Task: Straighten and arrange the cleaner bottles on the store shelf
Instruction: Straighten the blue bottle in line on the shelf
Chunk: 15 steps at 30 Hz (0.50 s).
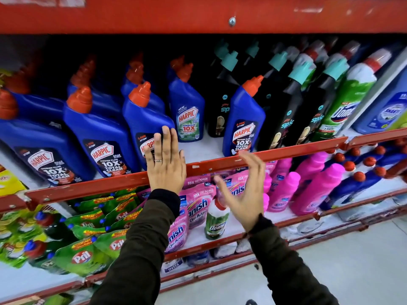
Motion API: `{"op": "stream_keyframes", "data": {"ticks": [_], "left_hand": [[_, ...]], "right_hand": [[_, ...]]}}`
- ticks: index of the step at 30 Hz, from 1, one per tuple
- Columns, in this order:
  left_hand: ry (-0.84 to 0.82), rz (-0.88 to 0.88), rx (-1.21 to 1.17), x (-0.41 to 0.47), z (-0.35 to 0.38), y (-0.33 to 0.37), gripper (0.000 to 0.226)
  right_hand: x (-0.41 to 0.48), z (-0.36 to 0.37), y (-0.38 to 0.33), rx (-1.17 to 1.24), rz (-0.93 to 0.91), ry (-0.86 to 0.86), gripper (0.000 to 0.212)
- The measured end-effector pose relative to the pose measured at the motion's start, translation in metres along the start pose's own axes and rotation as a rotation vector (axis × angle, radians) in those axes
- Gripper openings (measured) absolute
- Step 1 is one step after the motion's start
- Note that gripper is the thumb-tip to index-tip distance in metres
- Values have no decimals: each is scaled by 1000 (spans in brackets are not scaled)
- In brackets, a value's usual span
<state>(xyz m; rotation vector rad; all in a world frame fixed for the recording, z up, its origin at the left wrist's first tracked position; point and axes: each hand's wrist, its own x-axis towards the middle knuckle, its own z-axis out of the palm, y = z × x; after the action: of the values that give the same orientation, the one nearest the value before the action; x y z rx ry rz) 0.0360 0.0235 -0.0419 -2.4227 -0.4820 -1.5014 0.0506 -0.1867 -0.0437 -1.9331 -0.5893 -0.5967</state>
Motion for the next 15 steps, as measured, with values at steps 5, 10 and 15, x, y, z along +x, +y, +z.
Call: {"op": "stream_keyframes", "data": {"ticks": [5,10,15], "left_hand": [[14,6,-15,1,-2,0,80],[21,19,-16,2,-4,0,80],[21,35,-14,4,-6,0,80]], "right_hand": [[98,-13,-45,-142,-30,196,88],[140,-13,-49,-225,74,9,58],[138,-16,-72,-107,6,1,42]]}}
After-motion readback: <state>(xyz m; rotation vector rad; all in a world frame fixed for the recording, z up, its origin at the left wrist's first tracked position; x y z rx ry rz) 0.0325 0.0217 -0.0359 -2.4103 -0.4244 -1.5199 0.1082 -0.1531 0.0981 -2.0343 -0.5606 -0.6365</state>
